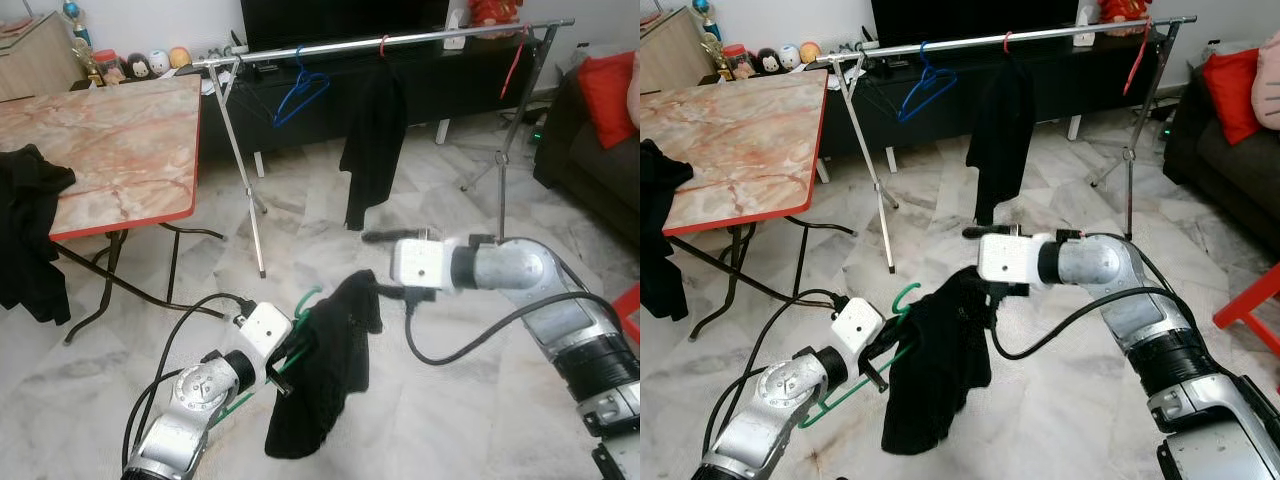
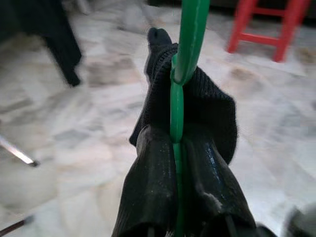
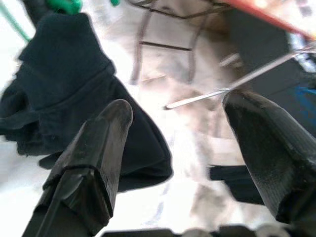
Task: Hang hanger
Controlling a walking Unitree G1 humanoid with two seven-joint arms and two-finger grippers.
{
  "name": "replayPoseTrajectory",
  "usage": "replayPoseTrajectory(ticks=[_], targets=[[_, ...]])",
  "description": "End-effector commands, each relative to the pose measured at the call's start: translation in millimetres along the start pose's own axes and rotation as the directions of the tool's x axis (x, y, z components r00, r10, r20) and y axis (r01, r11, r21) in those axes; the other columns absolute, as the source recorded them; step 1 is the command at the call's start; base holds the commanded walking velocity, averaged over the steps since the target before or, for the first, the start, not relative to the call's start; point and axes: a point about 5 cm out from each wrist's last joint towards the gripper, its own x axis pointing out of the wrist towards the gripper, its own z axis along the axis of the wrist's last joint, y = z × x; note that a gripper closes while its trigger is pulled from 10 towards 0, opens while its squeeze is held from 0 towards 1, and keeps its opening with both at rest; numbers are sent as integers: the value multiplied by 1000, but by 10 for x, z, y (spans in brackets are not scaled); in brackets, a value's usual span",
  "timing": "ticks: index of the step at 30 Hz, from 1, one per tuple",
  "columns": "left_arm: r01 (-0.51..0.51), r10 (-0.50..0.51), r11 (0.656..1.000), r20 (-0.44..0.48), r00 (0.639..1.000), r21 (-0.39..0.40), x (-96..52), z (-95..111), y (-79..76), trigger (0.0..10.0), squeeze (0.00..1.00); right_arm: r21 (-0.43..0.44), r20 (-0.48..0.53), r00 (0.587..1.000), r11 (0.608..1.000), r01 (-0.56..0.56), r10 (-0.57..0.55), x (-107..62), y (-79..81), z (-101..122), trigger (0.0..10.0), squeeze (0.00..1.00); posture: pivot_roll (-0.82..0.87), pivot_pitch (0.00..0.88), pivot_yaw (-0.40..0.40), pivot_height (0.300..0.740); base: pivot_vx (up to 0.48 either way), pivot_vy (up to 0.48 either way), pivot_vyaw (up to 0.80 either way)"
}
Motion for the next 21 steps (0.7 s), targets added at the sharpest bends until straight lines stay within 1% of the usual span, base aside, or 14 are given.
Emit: replayPoseTrajectory(ticks=[1, 4, 5, 6, 8, 12, 14, 15, 17, 19, 21], targets=[[75, -75, 997, 18, 997, 11, -19, 75, -43, 10000, 0, -20, 53, 995, 996, -87, 88, 33, 25, 57, 10000, 0, -138, 0, 83, 740, 0, 0, 0], [122, -122, 992, 3, 992, 7, -36, 86, -56, 10000, 0, -11, 44, 992, 993, -120, 120, 109, 73, 26, 10000, 0, -135, 0, 86, 740, 0, 0, 0], [122, -122, 992, 3, 992, 7, -36, 86, -56, 10000, 0, -11, 44, 992, 993, -120, 120, 109, 73, 26, 10000, 0, -135, 0, 86, 740, 0, 0, 0], [165, -165, 986, 8, 986, -9, -54, 119, -82, 10000, 0, -6, 53, 986, 987, -158, 158, 158, 118, 26, 10000, 0, -131, 0, 88, 740, 0, 0, 0], [216, -216, 976, 6, 976, -8, -81, 146, -120, 10000, 0, -7, 84, 979, 983, -185, 185, 196, 143, 53, 10000, 0, -131, 0, 90, 740, 0, 0, 0], [246, -246, 969, -1, 969, -2, -96, 156, -142, 10000, 0, -8, 81, 979, 983, -185, 185, 239, 139, 56, 10000, 0, -131, 0, 90, 740, 0, 0, 0], [262, -262, 965, -4, 965, -13, -105, 170, -140, 10000, 0, -28, 66, 978, 980, -195, 197, 246, 129, 53, 10000, 0, -132, 0, 90, 740, 0, 0, 0], [295, -296, 955, -9, 955, -15, -127, 193, -163, 10000, 0, -54, 40, 981, 981, -186, 188, 262, 117, 43, 10000, 0, -127, 0, 86, 740, 0, 0, 0], [312, -312, 950, -10, 950, -17, -138, 210, -176, 10000, 0, -72, 24, 984, 983, -172, 174, 272, 101, 36, 10000, 0, -127, 0, 86, 740, 0, 0, 0], [316, -316, 949, -9, 949, -18, -146, 230, -178, 10000, 0, -61, 34, 987, 986, -155, 157, 272, 68, 50, 10000, 0, -122, 0, 87, 740, 0, 0, 0], [321, -321, 947, -8, 947, -23, -153, 234, -180, 10000, 0, -63, 43, 985, 985, -162, 165, 260, 65, 64, 10000, 0, -123, 0, 87, 740, 0, 0, 0]])
